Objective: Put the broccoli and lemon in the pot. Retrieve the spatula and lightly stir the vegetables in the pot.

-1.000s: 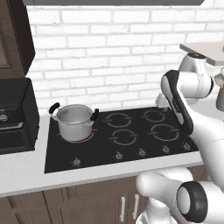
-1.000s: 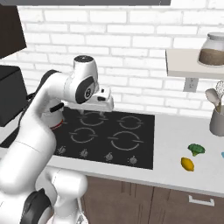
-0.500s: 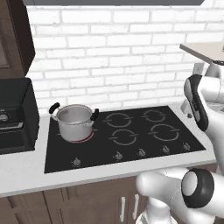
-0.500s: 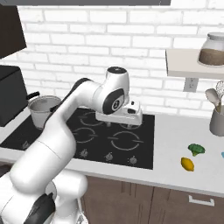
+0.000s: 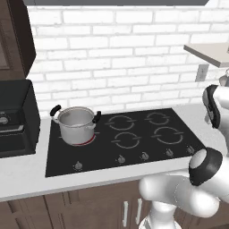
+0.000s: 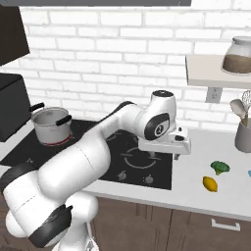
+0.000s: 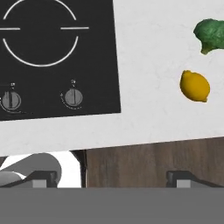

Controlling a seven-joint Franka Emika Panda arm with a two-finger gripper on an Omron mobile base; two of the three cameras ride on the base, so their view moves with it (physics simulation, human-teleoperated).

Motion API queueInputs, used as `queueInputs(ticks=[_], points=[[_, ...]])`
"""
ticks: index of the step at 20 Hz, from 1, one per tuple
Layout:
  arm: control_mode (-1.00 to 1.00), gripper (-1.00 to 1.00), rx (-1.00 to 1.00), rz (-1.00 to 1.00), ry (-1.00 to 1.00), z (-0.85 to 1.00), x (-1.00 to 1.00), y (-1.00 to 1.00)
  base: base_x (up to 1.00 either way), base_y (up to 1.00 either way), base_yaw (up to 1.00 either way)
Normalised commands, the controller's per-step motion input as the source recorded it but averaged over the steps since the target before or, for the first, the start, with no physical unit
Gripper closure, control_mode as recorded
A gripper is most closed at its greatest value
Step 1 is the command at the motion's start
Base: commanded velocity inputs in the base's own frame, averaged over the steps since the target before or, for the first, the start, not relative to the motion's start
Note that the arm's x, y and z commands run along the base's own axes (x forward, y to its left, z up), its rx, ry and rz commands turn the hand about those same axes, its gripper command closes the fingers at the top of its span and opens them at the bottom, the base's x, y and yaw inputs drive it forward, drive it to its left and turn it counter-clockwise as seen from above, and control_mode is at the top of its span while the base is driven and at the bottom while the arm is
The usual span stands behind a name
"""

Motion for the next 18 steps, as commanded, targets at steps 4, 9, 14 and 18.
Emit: queueInputs(ticks=[4, 9, 14, 18], points=[[-1.00, -1.00, -0.09, 0.00, 0.06, -0.36, 0.01, -0.68, 0.00, 0.00, 0.00], [-1.00, -1.00, -0.11, 0.00, 0.00, -0.34, 0.02, -0.45, 0.00, 0.00, 0.00], [-1.00, -1.00, -0.08, 0.00, 0.00, -0.34, 0.12, -0.32, 0.00, 0.00, 0.00], [-1.00, -1.00, -0.03, 0.00, 0.00, -0.27, 0.07, -0.36, 0.00, 0.00, 0.00]])
